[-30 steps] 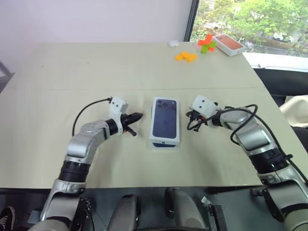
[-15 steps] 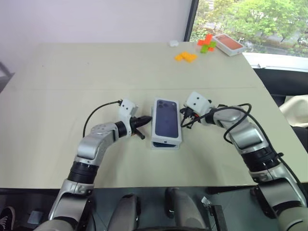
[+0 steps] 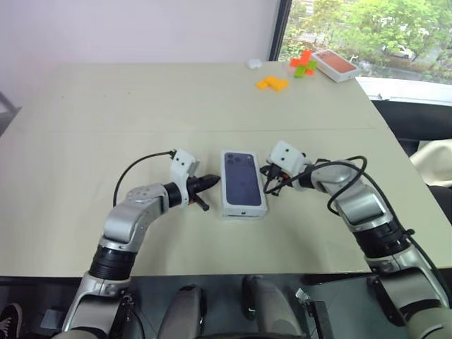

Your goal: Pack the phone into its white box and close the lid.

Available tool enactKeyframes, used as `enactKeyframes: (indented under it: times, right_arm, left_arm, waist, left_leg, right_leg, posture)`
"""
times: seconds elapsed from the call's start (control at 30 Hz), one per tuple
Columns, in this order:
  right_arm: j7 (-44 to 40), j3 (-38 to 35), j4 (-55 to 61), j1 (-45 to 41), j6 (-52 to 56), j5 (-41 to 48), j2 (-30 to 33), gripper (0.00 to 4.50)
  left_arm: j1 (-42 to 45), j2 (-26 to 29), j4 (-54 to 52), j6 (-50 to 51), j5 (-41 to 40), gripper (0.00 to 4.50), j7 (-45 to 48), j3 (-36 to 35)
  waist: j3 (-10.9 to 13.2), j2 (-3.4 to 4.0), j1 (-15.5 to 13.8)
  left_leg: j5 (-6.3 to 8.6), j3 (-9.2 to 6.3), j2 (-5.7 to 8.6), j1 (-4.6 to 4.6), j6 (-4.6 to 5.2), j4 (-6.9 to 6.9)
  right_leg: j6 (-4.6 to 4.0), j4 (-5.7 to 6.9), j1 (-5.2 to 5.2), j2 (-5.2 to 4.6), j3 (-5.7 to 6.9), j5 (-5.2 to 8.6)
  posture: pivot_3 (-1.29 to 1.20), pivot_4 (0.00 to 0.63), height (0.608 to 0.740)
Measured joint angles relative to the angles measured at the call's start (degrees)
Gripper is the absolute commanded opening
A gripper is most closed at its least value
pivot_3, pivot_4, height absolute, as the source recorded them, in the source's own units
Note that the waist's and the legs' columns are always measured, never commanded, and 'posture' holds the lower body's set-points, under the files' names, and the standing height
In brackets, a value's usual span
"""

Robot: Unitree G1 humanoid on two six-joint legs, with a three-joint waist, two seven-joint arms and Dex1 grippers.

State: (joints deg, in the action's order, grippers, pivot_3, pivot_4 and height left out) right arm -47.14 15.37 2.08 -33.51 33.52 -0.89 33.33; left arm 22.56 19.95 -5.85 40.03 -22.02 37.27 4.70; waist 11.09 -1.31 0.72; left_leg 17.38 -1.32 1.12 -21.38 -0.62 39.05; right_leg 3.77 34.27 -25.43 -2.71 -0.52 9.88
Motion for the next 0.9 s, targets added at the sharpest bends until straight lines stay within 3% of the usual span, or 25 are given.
enactKeyframes:
  times: [0.4,0.57,0.77,0.9]
  right_arm:
    - [-2.6,0.0,1.6,1.5,0.2,0.1,2.5,0.07]
    - [-3.7,-3.3,1.6,-1.5,2.8,4.5,1.2,0.07]
    - [-3.1,-3.5,2.2,-1.9,4.3,6.4,-0.6,0.07]
    - [-5.3,-1.5,7.5,2.6,6.1,7.6,1.6,0.07]
  left_arm:
    - [0.4,3.2,0.0,0.6,-1.9,0.00,0.8,-3.1]
    - [6.0,1.3,0.4,0.9,-4.5,0.00,0.5,-6.1]
    - [7.0,-2.4,1.7,0.6,-4.6,0.00,0.1,-3.6]
    - [4.6,-2.9,1.2,1.0,-4.1,0.00,0.5,0.3]
  waist:
    - [0.0,0.00,0.0]
    - [0.0,0.00,0.0]
    - [0.0,0.00,-0.1]
    - [0.0,0.01,-0.1]
  left_leg:
    - [0.00,0.00,0.00,0.00,0.00,0.00]
    - [0.00,-0.01,0.01,-0.01,0.00,0.02]
    - [0.01,-0.01,0.02,-0.02,0.02,0.02]
    - [0.02,-0.03,0.02,-0.01,0.02,0.02]
  right_leg:
    - [-0.01,-0.01,0.00,-0.01,0.01,0.01]
    - [0.00,-0.02,0.01,-0.01,0.01,0.00]
    - [0.00,-0.02,0.01,-0.04,0.00,-0.01]
    - [0.01,-0.02,0.02,-0.03,0.01,0.00]
  posture:
    - [0.00,0.150,0.740]
    - [0.00,0.150,0.740]
    - [0.00,0.150,0.740]
    - [0.00,0.150,0.740]
